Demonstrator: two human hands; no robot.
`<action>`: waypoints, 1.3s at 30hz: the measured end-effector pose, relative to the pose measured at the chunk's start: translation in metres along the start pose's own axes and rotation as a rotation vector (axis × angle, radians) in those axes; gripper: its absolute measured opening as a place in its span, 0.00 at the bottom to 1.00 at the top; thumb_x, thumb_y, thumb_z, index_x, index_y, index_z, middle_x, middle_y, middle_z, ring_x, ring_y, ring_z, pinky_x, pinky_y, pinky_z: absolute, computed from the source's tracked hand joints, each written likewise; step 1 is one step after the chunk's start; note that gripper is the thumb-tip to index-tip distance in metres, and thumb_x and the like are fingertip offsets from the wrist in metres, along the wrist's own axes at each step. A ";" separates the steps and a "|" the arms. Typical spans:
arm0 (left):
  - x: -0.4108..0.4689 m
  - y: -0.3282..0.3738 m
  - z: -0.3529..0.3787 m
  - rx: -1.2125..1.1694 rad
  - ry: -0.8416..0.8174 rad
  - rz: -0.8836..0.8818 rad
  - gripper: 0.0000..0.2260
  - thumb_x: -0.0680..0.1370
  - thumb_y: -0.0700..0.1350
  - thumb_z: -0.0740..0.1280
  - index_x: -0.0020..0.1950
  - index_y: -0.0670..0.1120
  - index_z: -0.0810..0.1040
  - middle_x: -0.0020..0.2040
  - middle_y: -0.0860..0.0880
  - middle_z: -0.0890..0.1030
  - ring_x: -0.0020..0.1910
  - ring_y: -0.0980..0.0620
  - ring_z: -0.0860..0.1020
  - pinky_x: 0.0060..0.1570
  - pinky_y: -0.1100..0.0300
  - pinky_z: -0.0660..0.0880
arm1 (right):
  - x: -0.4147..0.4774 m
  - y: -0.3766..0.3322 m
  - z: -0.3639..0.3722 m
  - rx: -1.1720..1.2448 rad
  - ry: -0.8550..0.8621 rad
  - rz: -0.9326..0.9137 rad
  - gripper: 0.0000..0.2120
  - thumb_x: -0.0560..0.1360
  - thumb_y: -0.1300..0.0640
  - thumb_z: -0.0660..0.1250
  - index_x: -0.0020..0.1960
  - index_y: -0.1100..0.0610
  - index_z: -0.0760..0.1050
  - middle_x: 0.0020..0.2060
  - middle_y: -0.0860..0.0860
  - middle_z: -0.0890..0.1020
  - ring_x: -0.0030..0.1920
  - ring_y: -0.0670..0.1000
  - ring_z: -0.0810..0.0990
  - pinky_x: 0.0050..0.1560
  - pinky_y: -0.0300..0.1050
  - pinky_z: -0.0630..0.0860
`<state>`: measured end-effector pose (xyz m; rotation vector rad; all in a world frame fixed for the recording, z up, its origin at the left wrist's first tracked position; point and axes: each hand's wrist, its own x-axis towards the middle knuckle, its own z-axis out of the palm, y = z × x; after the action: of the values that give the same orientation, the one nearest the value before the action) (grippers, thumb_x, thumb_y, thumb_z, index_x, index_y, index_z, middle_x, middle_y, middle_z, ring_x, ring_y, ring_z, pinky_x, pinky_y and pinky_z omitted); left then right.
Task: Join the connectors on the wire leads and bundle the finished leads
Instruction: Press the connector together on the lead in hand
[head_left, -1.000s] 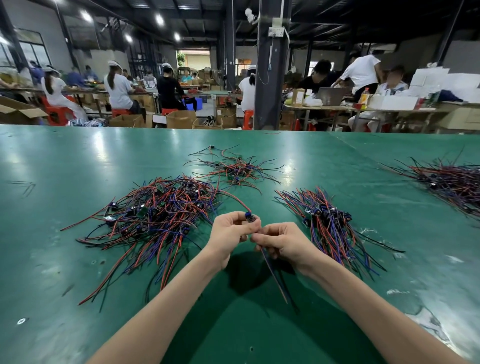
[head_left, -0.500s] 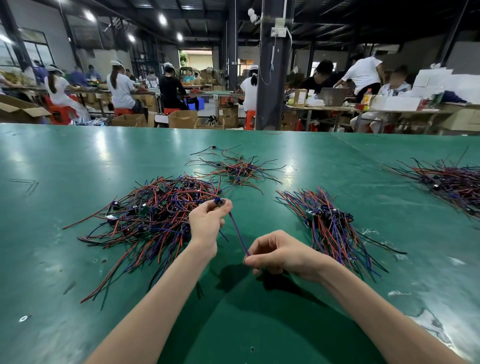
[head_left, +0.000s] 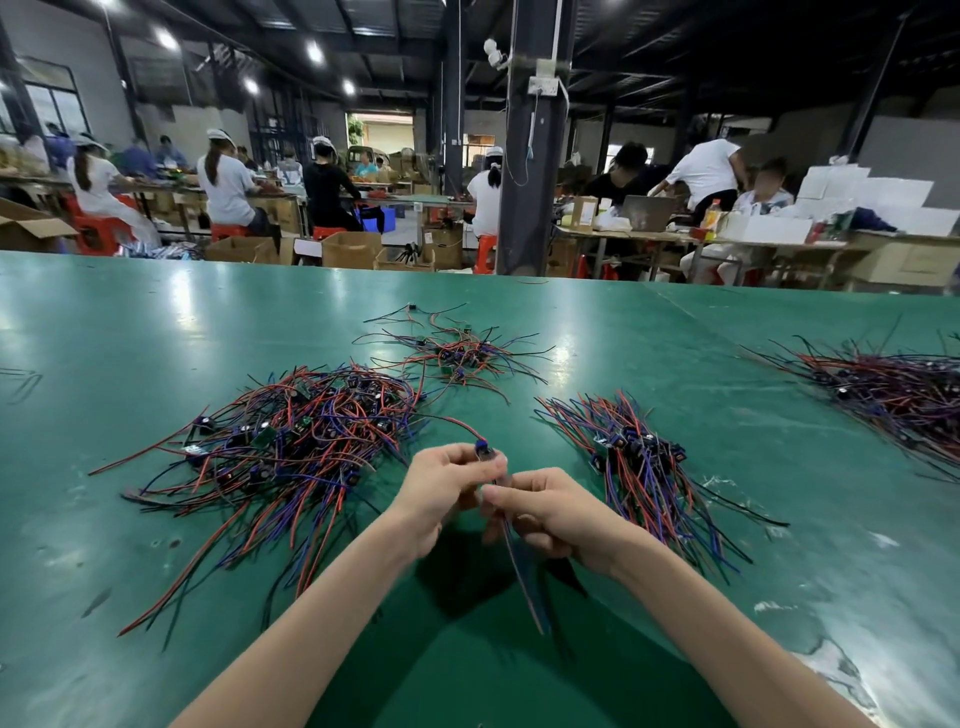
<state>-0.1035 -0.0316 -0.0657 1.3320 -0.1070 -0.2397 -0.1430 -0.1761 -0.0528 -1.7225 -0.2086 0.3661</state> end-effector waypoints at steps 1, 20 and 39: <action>-0.001 -0.002 0.002 0.003 -0.037 -0.006 0.01 0.73 0.37 0.70 0.41 0.41 0.80 0.33 0.47 0.80 0.30 0.51 0.73 0.35 0.59 0.71 | 0.001 0.001 -0.001 0.016 0.032 -0.014 0.09 0.78 0.55 0.64 0.41 0.57 0.77 0.31 0.51 0.83 0.18 0.42 0.62 0.16 0.31 0.54; -0.003 0.000 0.005 -0.047 -0.020 -0.087 0.05 0.77 0.38 0.68 0.48 0.37 0.80 0.42 0.45 0.83 0.29 0.56 0.74 0.32 0.67 0.75 | -0.002 0.007 -0.095 -0.586 0.805 0.151 0.11 0.72 0.56 0.71 0.35 0.63 0.79 0.24 0.52 0.75 0.30 0.54 0.71 0.31 0.42 0.64; -0.012 -0.009 0.004 1.059 0.199 0.711 0.07 0.78 0.41 0.64 0.49 0.45 0.82 0.44 0.50 0.83 0.45 0.50 0.76 0.52 0.56 0.71 | 0.014 0.028 -0.061 -1.444 0.708 0.064 0.20 0.79 0.46 0.58 0.66 0.55 0.70 0.70 0.53 0.66 0.69 0.53 0.64 0.67 0.47 0.62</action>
<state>-0.1171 -0.0340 -0.0726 2.2444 -0.5831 0.6477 -0.1098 -0.2328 -0.0734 -3.1398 0.1764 -0.5372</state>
